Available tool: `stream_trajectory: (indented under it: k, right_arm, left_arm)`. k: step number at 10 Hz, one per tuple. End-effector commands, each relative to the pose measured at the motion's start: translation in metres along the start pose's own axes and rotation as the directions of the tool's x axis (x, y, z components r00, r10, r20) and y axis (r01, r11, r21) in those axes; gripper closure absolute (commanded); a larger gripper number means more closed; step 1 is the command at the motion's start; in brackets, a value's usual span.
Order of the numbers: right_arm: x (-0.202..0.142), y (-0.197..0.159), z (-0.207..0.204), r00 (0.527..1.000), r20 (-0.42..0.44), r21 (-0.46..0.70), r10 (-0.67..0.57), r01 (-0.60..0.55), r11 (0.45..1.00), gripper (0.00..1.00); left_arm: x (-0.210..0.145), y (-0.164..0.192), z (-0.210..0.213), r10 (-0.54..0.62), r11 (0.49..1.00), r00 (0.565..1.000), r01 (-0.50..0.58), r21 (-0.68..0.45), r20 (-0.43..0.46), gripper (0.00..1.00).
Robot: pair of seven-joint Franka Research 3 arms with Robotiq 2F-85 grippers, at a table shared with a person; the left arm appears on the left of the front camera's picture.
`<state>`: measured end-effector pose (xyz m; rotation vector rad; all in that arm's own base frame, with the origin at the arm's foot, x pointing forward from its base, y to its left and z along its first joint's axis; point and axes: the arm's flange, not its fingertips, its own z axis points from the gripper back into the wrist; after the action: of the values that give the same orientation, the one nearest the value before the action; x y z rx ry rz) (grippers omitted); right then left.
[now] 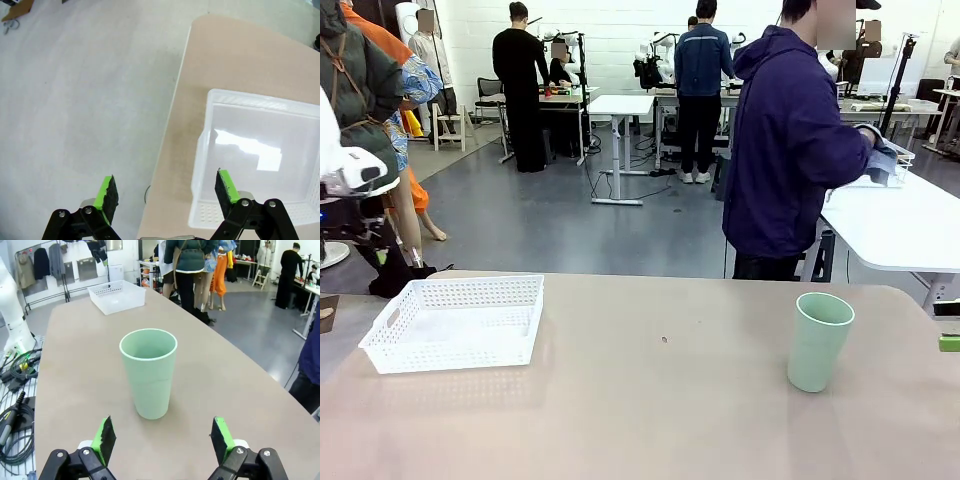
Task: Clean and organize the cups into the basket.
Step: Pick up the Organizing basket and move it to the center of the table, then pick up the Reusable plastic cup from the right side of the table and place it inside the Organizing basket.
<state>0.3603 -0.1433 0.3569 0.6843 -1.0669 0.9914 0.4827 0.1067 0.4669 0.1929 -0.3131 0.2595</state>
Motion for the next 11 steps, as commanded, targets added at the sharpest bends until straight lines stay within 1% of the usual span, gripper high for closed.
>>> stream_trajectory:
  k: [1, 3, 5, 7, 8, 11]
  right_arm:
    - [-0.01, -0.003, -0.017, 1.0, -0.003, -0.019, 0.005, -0.005, 1.0, 0.0]
    - [-0.013, -0.004, -0.021, 1.0, -0.012, -0.014, -0.001, 0.001, 1.0, 0.0]
    - [-0.012, -0.004, -0.022, 1.0, -0.016, -0.015, -0.005, 0.005, 1.0, 0.0]
    - [-0.011, -0.005, -0.022, 1.0, -0.027, -0.024, -0.006, 0.005, 1.0, 0.0]
    - [-0.011, -0.002, -0.013, 0.999, -0.029, 0.019, -0.02, 0.02, 1.0, 0.0]
    - [-0.011, -0.002, -0.013, 0.999, -0.029, 0.019, -0.02, 0.02, 1.0, 0.0]
  left_arm:
    - [0.011, -0.017, -0.012, 0.029, 0.999, 0.999, -0.03, 0.043, 0.013, 0.0]
    - [0.012, -0.032, -0.032, 0.024, 0.997, 1.0, -0.024, 0.071, -0.005, 0.0]
    - [0.015, -0.036, -0.043, 0.034, 0.996, 0.999, -0.033, 0.084, -0.011, 0.0]
    - [0.017, -0.037, -0.047, 0.049, 0.996, 0.999, -0.05, 0.073, 0.012, 0.0]
    - [0.01, -0.032, -0.045, 0.014, 0.998, 0.999, -0.012, 0.056, -0.032, 0.0]
    - [0.01, -0.032, -0.045, 0.014, 0.998, 0.999, -0.012, 0.056, -0.032, 0.0]
